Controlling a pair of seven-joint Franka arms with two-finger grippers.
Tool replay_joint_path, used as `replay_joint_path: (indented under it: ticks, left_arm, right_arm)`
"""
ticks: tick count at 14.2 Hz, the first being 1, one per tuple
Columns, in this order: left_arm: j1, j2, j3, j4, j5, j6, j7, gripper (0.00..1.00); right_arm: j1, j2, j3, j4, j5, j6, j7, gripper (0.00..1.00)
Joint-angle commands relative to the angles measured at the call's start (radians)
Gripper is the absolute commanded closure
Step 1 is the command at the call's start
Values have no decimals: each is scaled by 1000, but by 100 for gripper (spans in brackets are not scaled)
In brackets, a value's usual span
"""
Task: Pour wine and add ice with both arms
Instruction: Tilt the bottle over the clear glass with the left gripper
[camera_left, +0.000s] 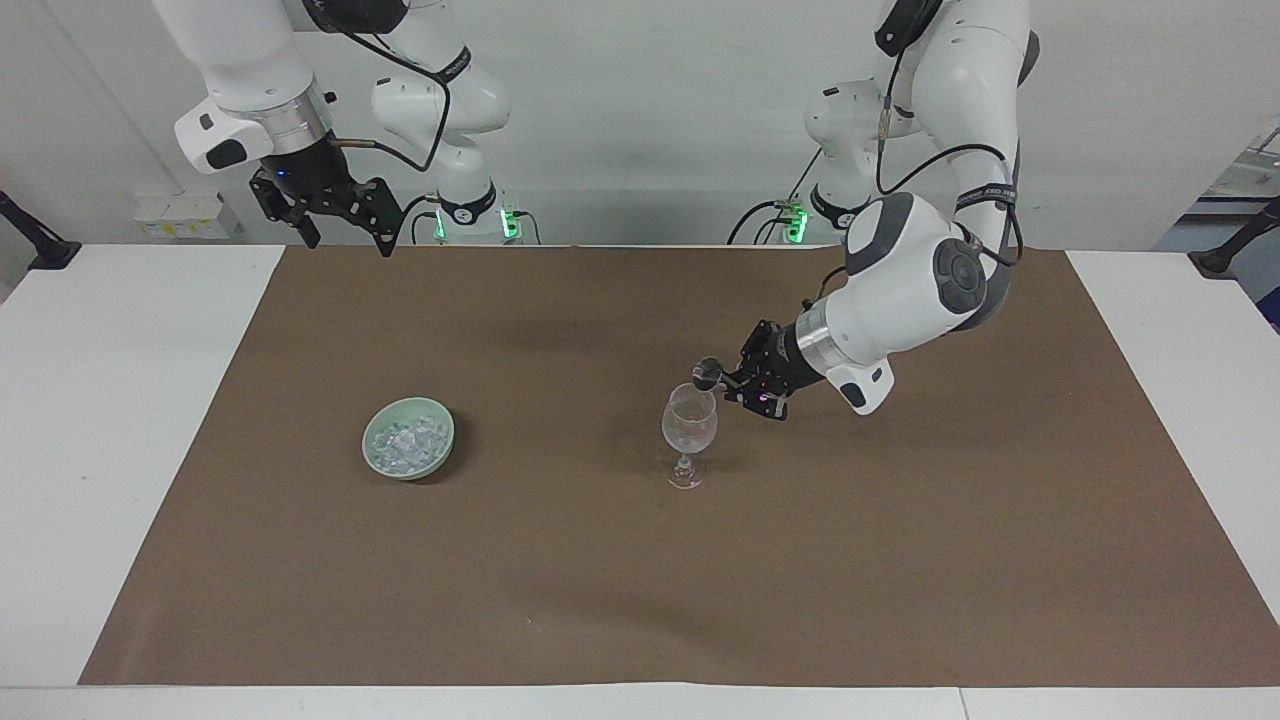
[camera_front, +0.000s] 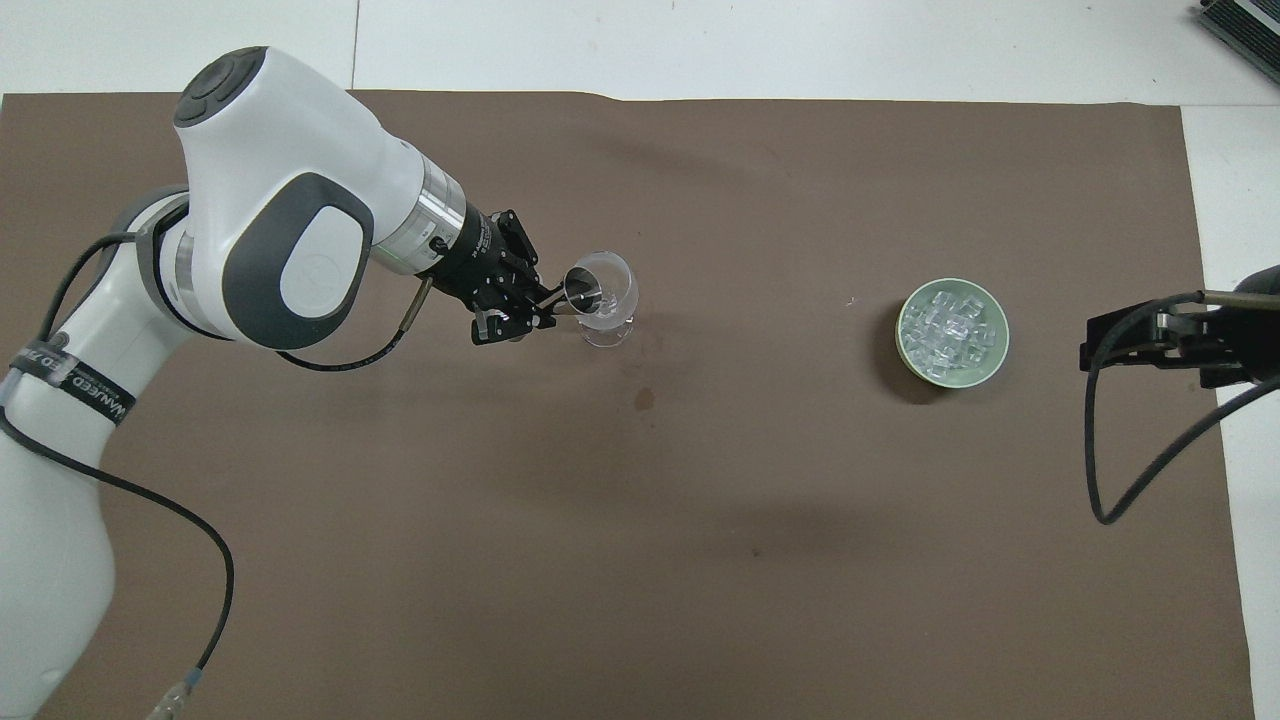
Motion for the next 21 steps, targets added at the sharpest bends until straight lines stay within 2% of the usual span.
replay_joint_path:
  ticks: [1, 6, 14, 18, 21]
  left_arm:
    - [-4, 0, -10, 26, 38, -47, -38, 100]
    - [-6, 0, -15, 59, 90, -94, -97, 100]
    - [-16, 40, -52, 118, 210, -93, -218, 100]
    - [-29, 52, -56, 125, 231, -87, -261, 100]
    - [-36, 66, -85, 142, 303, -94, -307, 100]
  right_arm:
    - [-16, -24, 2, -28, 23, 11, -38, 0]
    - [-16, -24, 2, -28, 23, 11, -39, 0]
    - [-16, -24, 2, -28, 23, 11, -39, 0]
    - [-16, -24, 2, -27, 23, 10, -39, 0]
    - [-17, -23, 2, -22, 23, 10, -41, 0]
